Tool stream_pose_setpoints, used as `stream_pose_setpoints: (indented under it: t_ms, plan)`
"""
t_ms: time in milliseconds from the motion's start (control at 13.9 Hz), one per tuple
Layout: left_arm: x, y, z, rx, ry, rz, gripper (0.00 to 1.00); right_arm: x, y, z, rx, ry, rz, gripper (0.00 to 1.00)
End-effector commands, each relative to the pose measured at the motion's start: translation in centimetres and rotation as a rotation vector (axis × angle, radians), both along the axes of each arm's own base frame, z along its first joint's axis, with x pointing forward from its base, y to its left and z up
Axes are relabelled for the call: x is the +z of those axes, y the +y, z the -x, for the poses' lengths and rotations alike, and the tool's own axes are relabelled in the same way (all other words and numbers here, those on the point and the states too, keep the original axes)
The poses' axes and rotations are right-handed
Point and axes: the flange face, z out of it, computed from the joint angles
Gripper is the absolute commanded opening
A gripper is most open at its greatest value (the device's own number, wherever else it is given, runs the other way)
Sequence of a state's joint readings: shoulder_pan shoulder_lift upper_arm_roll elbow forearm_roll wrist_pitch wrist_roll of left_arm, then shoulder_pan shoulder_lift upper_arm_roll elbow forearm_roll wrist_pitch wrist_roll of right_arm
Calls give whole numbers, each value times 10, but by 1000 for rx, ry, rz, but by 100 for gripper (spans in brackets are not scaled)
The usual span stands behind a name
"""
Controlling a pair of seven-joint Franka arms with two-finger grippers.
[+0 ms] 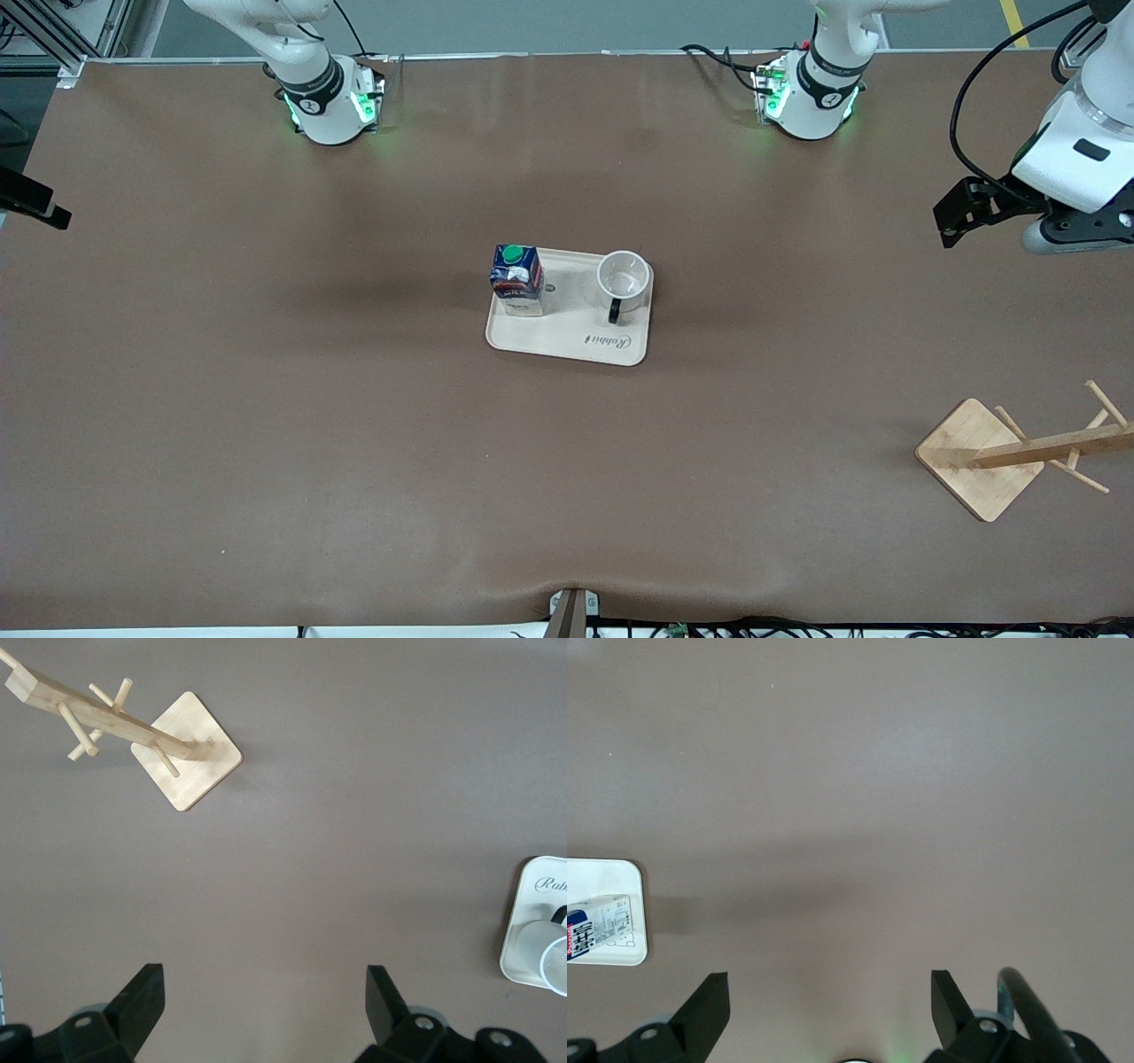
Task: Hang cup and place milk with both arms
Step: 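Move the left gripper toward the white mug on the tray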
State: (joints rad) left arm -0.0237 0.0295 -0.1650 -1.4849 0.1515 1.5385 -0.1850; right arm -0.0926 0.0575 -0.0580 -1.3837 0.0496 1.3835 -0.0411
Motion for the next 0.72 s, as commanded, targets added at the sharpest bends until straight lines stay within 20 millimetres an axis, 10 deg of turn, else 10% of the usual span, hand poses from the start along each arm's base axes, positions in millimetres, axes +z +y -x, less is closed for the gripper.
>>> stream_pose_setpoints:
  t_ms: [0,649]
  plan:
    - [5,1,0,-1,-8,-8,100,2,-2,6,-21,1,-13,100]
    - [-38,-16,-22,-103,59,71,100,1,-3,6,-22,4,-13,100]
